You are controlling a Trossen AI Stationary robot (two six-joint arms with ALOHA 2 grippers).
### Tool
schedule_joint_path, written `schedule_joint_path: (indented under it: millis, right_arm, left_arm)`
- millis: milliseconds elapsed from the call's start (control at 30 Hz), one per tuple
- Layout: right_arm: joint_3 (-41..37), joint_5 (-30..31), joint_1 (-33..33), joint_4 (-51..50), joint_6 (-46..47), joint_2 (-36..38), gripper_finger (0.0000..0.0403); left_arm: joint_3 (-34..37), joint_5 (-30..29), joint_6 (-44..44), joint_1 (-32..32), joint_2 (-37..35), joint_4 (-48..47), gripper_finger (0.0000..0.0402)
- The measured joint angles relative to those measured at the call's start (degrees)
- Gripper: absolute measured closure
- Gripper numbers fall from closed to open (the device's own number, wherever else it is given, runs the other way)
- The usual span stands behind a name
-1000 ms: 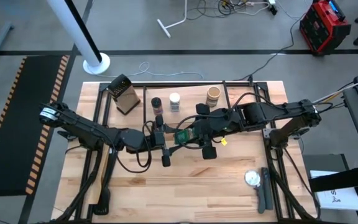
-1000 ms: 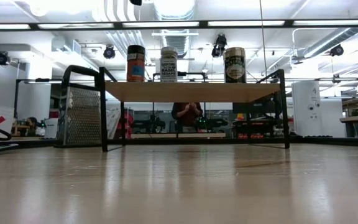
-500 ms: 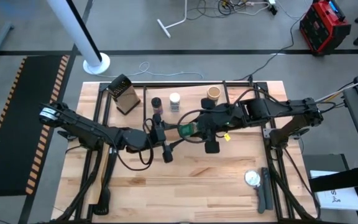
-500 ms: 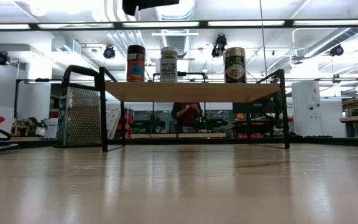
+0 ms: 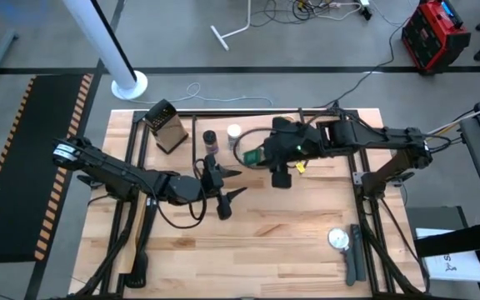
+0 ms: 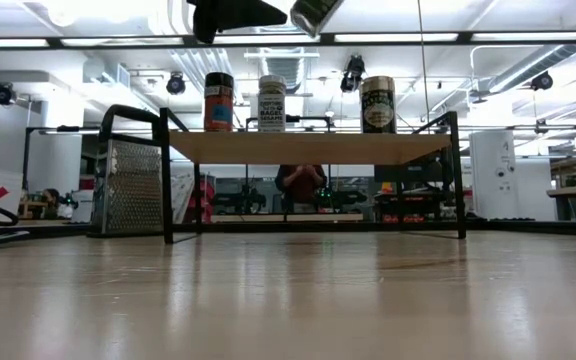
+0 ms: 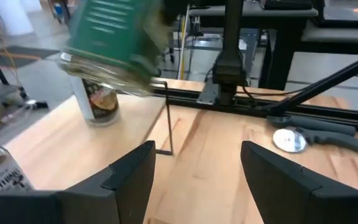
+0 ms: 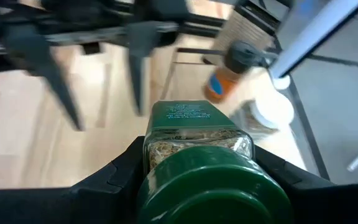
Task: Shelf spices
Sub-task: Put the green seasoning bottle on the shelf
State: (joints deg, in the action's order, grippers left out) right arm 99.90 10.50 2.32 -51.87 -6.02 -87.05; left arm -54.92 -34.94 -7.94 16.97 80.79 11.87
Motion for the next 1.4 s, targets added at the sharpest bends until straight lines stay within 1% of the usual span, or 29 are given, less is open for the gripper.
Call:
schedule_joint_path:
  millis: [133, 333, 600, 700, 767, 1033, 1200, 1400]
  right_arm:
    - [0.00, -0.61, -2.93, -0.66, -0.73, -0.09, 0.0224]
    - [0.00, -4.00, -7.32, -3.05, -1.23, -0.31, 0.0224]
    - [0.00, -5.60, -10.88, -5.54, -2.93, -0.48, 0.0224]
    - [0.00, -7.74, -12.26, -5.64, -3.02, -0.50, 0.0224]
    - [0.00, -7.97, -13.15, -6.21, -3.30, -0.50, 0.0224]
    - [0.00, -9.56, -15.83, -8.55, -5.82, -4.64, 0.0224]
    - [3.27, -10.57, -16.81, -13.26, -7.32, -8.35, 0.0224]
    - [11.88, -12.07, -17.00, -20.87, -9.51, -13.40, 0.0224]
  left_arm:
    - [0.00, 3.28, -2.92, 0.00, 0.00, -0.47, 0.0178]
    - [0.00, 7.40, -6.97, 0.00, 0.02, -0.84, 0.0173]
    - [0.00, 8.53, -9.13, 0.02, 0.04, -1.87, 0.0180]
    - [0.00, 8.57, -9.17, 0.02, 0.04, -1.91, 0.0182]
    - [0.00, 8.57, -9.30, 0.02, 0.06, -1.91, 0.0182]
    - [0.00, 8.54, -9.34, -0.09, 0.09, -1.93, 0.0180]
    - [0.00, 8.54, -9.79, -0.09, 0.11, -2.90, 0.0185]
    - [-0.01, 8.54, -10.00, -0.09, 0.11, -3.45, 0.0178]
